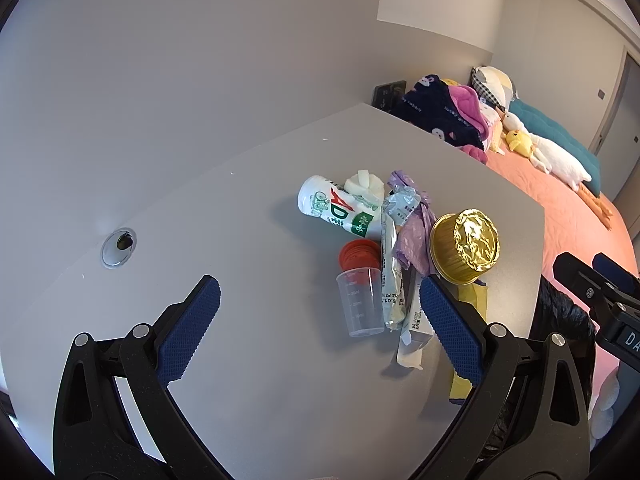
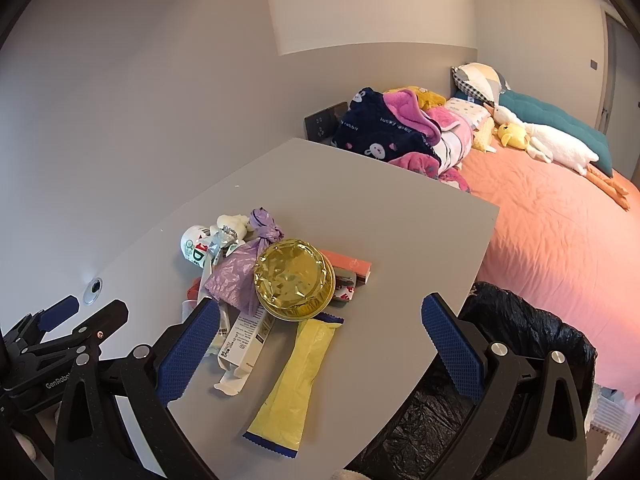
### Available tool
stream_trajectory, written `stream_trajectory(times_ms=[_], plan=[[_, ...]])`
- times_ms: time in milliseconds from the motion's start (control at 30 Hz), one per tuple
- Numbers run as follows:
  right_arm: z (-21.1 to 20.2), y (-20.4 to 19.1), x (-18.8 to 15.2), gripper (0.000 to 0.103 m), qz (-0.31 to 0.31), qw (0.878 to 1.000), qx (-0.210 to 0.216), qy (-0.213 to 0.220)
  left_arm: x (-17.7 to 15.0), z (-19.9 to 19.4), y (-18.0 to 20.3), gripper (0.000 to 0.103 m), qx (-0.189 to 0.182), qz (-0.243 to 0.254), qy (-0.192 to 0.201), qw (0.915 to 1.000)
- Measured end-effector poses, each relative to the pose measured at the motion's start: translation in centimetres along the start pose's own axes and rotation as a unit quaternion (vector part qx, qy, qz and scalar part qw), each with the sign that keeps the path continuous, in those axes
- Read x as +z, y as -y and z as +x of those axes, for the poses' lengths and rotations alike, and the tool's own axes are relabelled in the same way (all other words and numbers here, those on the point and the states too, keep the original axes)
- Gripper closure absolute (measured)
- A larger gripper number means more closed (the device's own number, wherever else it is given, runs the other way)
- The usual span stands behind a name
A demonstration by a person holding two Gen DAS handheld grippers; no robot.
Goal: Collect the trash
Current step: 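Approach the trash pile on the table with both tools open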
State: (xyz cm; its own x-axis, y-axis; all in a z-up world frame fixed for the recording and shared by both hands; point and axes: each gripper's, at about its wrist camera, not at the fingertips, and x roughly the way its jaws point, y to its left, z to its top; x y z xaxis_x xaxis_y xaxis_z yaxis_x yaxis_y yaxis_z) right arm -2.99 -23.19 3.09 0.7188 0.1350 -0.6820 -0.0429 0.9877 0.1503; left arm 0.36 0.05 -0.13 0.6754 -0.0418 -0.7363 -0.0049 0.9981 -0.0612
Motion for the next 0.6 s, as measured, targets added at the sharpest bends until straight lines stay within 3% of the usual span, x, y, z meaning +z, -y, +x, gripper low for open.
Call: stream_trajectory(times_ms=[600], plan=[[0.38, 0.27, -0.37, 0.003, -0.003, 1.000, 0.002, -0.007, -0.18, 0.72, 0.10, 0.007, -0.008, 0.005, 0.001, 1.0000]])
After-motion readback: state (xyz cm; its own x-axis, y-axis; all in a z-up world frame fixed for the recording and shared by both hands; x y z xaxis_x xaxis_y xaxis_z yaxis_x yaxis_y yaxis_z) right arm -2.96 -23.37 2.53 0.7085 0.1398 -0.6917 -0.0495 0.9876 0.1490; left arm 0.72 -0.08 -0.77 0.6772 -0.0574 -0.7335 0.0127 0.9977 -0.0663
